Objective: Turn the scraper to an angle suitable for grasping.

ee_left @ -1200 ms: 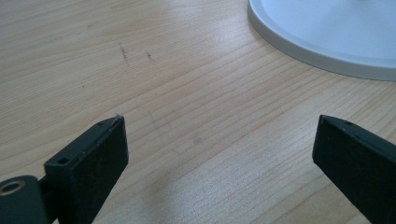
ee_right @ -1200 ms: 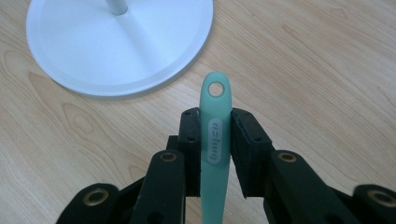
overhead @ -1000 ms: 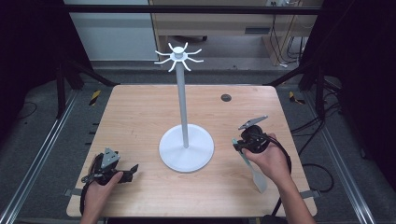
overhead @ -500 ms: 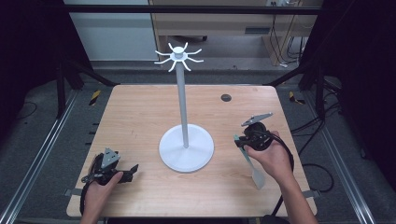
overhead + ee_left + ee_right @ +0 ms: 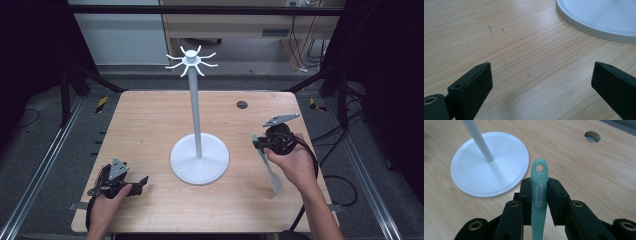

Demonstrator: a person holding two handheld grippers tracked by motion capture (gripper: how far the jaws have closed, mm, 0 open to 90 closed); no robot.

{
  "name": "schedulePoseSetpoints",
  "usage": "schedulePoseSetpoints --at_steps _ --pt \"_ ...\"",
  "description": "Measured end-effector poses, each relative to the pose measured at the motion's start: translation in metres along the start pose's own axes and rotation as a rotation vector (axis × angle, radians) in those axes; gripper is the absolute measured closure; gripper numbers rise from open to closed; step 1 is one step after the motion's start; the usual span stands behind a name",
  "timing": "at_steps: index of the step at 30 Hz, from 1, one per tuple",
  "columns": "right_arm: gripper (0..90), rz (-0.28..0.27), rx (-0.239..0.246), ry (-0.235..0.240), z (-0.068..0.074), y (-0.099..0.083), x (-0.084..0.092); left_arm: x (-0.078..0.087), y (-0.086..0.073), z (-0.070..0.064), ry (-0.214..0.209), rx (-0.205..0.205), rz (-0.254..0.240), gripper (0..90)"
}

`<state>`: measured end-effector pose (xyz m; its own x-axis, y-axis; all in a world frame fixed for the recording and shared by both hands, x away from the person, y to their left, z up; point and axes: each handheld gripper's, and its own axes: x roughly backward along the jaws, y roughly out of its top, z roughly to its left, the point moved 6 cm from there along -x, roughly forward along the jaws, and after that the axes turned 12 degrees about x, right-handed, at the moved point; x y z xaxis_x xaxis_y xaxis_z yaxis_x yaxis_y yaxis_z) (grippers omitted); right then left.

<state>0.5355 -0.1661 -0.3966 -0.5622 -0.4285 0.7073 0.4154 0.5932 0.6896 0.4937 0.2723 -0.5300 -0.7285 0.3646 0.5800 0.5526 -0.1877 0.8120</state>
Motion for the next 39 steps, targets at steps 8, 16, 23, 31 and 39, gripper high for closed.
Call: schedulePoseSetpoints --at_steps 8,16,23,31,39 --pt "74.7 -0.066 0.006 -0.028 -0.003 0.018 0.009 0.000 0.000 0.000 0.000 0.001 -0.002 3.0" --pt "74.7 -0.130 0.016 -0.053 -0.004 0.033 0.015 0.000 0.000 0.000 -0.001 -0.002 -0.002 3.0" --pt "74.7 -0.176 0.017 -0.066 -0.004 0.045 0.019 0.000 0.000 -0.001 0.002 -0.008 -0.002 2.8" --pt "74.7 -0.212 0.009 -0.068 -0.004 0.055 0.023 0.000 0.000 -0.001 0.001 -0.006 -0.004 2.8" --pt "74.7 -0.279 0.018 -0.093 -0.003 0.070 0.031 0.000 0.000 -0.001 0.002 -0.008 -0.004 2.8"
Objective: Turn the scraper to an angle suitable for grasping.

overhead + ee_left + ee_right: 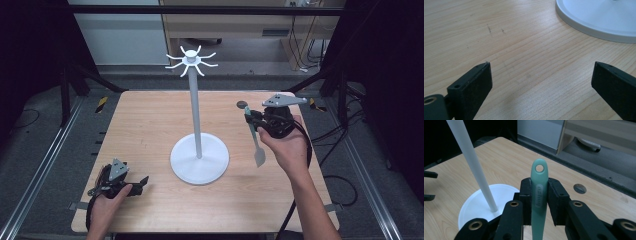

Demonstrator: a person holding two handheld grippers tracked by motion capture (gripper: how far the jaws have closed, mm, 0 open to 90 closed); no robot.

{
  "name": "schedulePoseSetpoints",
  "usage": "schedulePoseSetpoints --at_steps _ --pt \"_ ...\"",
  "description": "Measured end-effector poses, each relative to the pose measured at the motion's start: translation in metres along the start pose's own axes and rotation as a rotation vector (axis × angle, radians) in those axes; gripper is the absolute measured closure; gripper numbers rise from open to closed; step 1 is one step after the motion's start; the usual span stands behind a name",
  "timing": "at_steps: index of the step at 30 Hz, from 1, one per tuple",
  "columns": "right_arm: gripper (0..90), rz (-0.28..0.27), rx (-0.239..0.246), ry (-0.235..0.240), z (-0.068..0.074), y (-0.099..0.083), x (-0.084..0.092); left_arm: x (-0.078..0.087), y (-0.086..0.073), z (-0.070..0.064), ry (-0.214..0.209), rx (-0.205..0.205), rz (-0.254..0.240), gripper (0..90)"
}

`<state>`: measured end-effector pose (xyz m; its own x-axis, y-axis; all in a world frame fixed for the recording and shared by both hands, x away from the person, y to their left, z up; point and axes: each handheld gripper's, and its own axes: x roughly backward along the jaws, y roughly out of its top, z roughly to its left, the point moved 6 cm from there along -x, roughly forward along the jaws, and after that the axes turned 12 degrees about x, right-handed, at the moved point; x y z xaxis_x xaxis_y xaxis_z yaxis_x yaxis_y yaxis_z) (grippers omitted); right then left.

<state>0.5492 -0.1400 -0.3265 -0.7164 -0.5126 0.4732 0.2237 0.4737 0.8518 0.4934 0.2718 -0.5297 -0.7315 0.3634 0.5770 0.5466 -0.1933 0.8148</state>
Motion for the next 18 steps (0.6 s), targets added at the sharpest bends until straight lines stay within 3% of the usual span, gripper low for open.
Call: schedulePoseSetpoints --at_steps 18 --pt "74.7 -0.106 0.000 0.004 0.010 0.034 0.004 0.000 0.000 0.000 -0.002 0.000 0.001 2.9"
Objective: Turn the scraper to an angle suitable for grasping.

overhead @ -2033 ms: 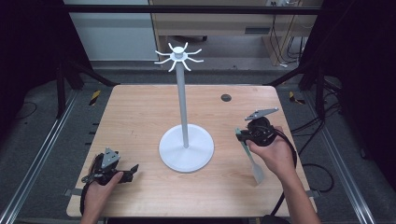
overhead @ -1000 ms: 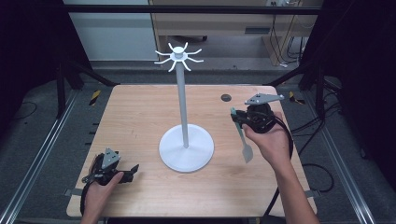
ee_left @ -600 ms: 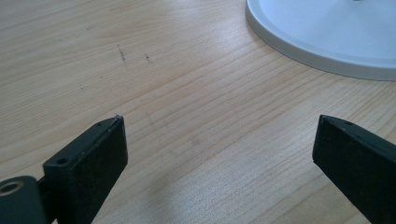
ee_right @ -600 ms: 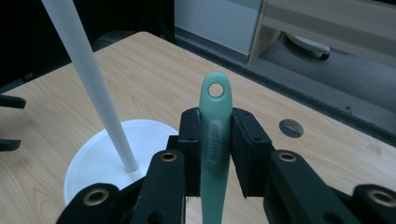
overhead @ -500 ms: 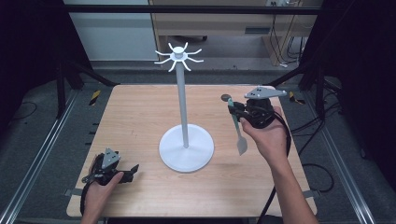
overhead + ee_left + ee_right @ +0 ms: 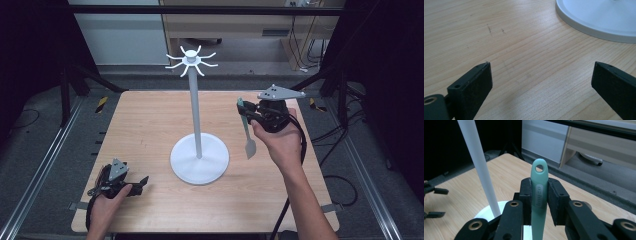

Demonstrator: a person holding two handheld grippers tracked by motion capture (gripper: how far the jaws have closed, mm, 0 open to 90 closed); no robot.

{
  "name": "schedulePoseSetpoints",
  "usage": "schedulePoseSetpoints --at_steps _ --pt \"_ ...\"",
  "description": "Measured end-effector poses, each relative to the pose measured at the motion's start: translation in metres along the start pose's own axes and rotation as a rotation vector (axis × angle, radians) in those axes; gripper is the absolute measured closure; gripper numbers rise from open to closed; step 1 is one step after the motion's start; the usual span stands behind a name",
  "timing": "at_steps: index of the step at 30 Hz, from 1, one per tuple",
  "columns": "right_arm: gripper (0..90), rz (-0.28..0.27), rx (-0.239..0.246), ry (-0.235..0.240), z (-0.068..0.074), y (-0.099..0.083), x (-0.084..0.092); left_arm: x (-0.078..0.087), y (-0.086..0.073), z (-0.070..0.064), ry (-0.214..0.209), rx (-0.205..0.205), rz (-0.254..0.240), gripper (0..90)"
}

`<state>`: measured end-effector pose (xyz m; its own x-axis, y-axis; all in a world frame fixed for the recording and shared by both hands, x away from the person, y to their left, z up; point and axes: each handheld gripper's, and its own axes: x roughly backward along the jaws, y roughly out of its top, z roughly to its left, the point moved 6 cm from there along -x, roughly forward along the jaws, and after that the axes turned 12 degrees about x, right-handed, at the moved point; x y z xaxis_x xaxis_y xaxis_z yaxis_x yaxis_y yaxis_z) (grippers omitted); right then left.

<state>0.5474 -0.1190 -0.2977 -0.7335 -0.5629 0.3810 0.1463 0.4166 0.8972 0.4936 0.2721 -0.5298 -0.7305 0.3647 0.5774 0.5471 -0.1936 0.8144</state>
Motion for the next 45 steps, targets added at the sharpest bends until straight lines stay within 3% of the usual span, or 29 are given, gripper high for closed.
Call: schedulePoseSetpoints --at_steps 15,45 --pt "74.6 -0.079 -0.004 0.014 0.007 0.028 0.009 0.000 0.000 0.000 0.000 0.002 0.002 2.9" --pt "74.6 -0.134 0.024 0.033 0.016 0.065 0.012 0.000 0.000 0.001 0.003 0.002 0.003 2.9"
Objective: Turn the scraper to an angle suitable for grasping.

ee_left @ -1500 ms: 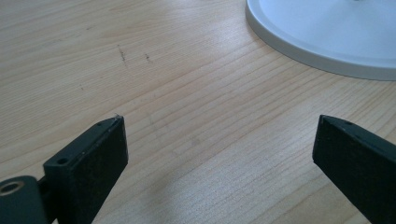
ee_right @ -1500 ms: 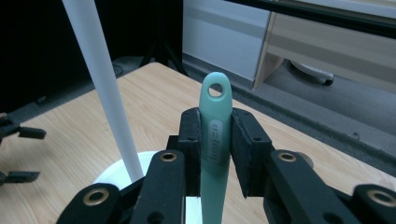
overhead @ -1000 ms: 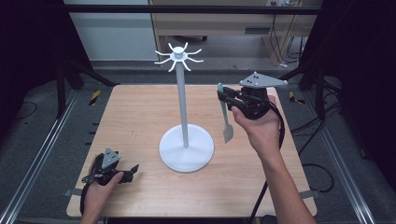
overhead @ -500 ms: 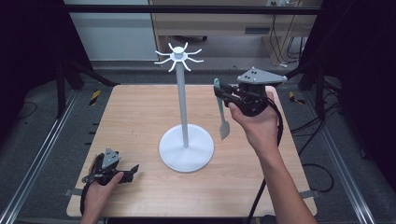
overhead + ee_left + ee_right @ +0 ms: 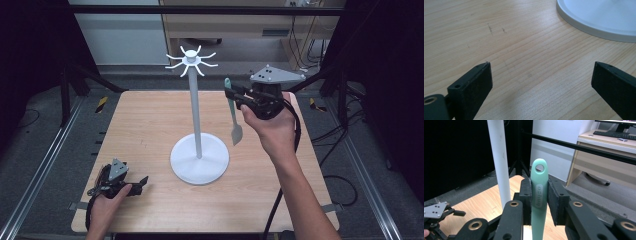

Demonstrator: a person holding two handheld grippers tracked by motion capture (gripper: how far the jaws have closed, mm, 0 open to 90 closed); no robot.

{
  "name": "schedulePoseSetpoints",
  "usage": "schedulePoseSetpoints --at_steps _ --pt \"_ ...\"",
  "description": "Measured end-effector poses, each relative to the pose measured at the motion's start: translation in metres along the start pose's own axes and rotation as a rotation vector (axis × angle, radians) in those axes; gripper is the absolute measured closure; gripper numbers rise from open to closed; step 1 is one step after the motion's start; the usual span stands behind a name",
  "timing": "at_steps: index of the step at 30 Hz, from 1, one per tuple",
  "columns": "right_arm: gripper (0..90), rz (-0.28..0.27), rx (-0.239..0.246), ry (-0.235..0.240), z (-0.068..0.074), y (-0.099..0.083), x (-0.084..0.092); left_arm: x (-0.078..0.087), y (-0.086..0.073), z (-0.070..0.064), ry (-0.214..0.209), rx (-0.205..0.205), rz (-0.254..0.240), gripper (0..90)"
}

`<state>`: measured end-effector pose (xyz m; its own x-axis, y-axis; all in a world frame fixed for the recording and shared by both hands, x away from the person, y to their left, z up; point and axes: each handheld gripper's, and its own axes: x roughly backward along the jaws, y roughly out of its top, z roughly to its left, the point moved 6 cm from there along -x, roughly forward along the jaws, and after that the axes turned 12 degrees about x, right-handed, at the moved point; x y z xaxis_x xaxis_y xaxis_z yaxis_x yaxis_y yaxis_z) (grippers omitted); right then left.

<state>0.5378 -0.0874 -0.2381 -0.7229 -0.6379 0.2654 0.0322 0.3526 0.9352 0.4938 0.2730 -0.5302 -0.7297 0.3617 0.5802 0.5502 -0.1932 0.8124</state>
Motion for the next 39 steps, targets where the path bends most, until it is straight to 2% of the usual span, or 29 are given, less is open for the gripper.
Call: schedulePoseSetpoints --at_steps 18,39 --pt "74.6 -0.040 0.003 0.000 0.004 0.013 0.003 0.001 0.000 0.001 0.001 0.005 -0.004 3.0" --pt "74.6 -0.102 0.018 0.023 0.007 0.038 0.010 0.000 0.000 0.001 0.000 -0.004 0.000 3.0"
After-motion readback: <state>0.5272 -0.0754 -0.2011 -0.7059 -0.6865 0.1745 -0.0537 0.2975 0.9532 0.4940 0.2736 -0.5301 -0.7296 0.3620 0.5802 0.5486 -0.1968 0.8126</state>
